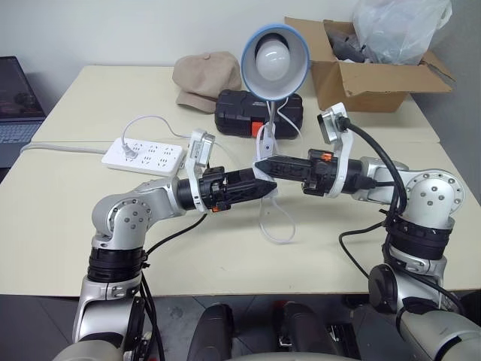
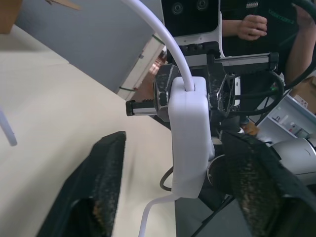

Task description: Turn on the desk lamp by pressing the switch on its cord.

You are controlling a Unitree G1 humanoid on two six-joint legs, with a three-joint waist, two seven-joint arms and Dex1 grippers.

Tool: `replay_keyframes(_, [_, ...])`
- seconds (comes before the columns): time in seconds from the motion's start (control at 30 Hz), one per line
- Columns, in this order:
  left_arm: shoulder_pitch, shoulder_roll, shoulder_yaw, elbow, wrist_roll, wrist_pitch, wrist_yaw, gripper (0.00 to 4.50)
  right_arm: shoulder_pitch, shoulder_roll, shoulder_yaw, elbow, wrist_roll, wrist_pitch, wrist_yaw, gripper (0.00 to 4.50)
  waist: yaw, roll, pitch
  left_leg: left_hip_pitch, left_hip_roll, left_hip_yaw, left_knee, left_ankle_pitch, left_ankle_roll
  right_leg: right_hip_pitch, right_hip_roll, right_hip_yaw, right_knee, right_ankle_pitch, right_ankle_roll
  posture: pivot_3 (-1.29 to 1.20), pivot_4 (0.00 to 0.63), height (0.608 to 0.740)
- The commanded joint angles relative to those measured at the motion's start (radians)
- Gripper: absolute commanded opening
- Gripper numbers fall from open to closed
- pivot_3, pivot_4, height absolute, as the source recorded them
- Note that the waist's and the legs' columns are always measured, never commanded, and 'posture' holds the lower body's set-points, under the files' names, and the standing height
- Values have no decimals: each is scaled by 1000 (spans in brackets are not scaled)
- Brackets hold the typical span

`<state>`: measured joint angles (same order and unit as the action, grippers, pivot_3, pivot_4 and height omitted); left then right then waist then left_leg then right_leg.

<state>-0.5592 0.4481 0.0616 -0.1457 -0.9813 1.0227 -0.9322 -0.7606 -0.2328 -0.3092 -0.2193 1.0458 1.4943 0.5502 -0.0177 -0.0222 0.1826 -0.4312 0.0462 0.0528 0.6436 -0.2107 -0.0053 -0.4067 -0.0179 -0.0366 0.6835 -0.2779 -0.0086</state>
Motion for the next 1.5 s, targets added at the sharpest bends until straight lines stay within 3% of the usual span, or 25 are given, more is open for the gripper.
replay_keyframes(0.03, [5, 5, -14, -16, -2, -10, -23, 2204, -24, -8, -4, -10, 52, -16, -11, 396, 0, 0, 0, 0, 0, 0, 0, 0, 0, 0, 0, 0, 0, 0, 0, 0, 150, 740])
replay_keyframes(0.37, [2, -6, -21, 3, 6, -28, -38, 489, -34, -14, -1, -1, 106, -19, -42, 396, 0, 0, 0, 0, 0, 0, 0, 0, 0, 0, 0, 0, -1, 0, 0, 0, 150, 740])
replay_keyframes(0.8, [10, 9, -28, 2, -4, -15, -60, 476, -30, -24, 14, 7, 142, -38, -71, 396, 0, 0, 0, 0, 0, 0, 0, 0, 0, 0, 0, 0, -1, 0, 0, 0, 150, 740])
replay_keyframes(0.87, [13, 22, -39, -2, 13, -18, -64, 1161, -28, -26, 18, 10, 146, -44, -76, 396, 0, 0, 0, 0, 0, 0, 0, 0, 0, 0, 0, 0, -1, 0, 0, 0, 150, 740])
replay_keyframes(1.03, [35, 53, -56, -23, 20, -20, -91, 2057, -22, -24, 15, 21, 155, -58, -101, 396, 0, 0, 0, 0, 0, 0, 0, 0, 0, 0, 0, 0, -1, 0, 0, 0, 150, 740])
replay_keyframes(1.27, [102, 146, -81, -100, 83, -75, -137, 3295, 6, 15, -44, 99, 162, -82, -243, 396, -7, 0, 0, 0, 0, 0, -1, 0, 0, 0, 0, 0, -1, 0, 0, 0, 150, 740])
replay_keyframes(1.47, [150, 206, -114, -164, 209, -205, -152, 4469, 78, 9, -17, 165, 58, -146, -310, 396, -7, -1, 0, 0, 0, 1, -1, 0, 0, 0, 0, 0, -2, 0, 0, 0, 150, 740])
replay_keyframes(1.5, [157, 214, -117, -176, 225, -224, -151, 4500, 91, 1, -2, 170, 36, -159, -306, 396, -7, -1, 0, 0, 0, 1, -1, 0, 0, 0, 0, 1, -2, 0, 0, 0, 150, 740])
